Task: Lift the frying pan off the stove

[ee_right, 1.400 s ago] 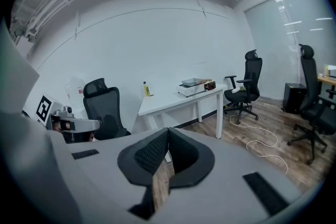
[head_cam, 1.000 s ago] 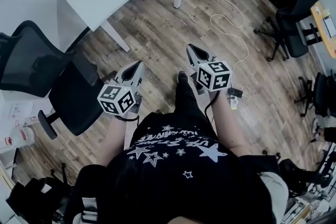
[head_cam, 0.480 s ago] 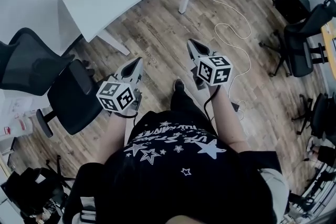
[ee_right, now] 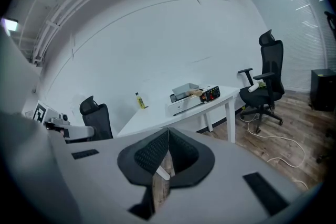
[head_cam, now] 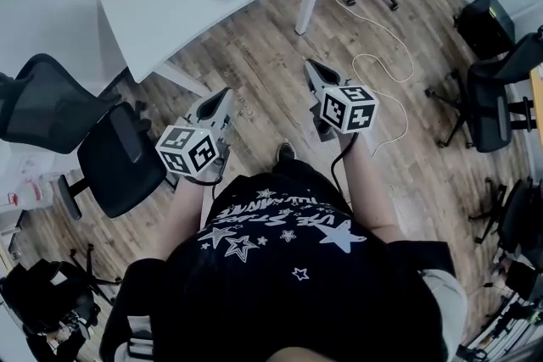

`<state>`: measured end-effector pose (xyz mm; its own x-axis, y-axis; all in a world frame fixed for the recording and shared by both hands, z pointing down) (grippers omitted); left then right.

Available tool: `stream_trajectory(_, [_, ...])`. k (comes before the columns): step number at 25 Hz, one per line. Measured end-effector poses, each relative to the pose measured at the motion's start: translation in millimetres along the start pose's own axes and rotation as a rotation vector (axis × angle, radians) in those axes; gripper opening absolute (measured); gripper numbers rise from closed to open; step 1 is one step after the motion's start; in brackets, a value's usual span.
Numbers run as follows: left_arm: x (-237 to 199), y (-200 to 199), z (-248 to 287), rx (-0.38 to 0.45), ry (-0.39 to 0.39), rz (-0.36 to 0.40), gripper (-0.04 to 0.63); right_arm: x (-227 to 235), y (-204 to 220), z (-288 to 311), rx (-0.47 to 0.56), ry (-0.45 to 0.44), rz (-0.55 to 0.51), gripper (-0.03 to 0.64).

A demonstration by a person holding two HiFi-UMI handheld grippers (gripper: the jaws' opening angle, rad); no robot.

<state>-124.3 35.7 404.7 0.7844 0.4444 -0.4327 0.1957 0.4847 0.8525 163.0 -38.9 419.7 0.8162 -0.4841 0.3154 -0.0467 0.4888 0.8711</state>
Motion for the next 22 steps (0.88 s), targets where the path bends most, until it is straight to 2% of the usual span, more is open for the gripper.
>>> stream_trajectory(7, [1,-11,41,0.028,-0.026,-0.018,0.008,35,-19,20,-0.009,-0.052,0.001,0.008])
stream_trajectory(12, [4,-13,68,0.029,-0.024,-0.033,0.008,55,-27,27,-0.02,-0.058,0.01,0.008])
stream_trajectory(22, [10,-23,93,0.022,-0.014,-0.051,0.008,69,-29,38,-0.042,-0.128,0.065,0.009])
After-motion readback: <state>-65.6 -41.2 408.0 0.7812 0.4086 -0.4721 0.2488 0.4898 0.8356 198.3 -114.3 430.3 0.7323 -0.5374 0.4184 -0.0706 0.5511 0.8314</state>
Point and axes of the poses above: the fingertips, and each gripper's own axes: z forward along the fingers, x to its right, y out of its underside, the point moved 10 cm from there along -z, backward along the fingers, and after that the axes turned 2 degrees about -z, right-handed, at the moved point
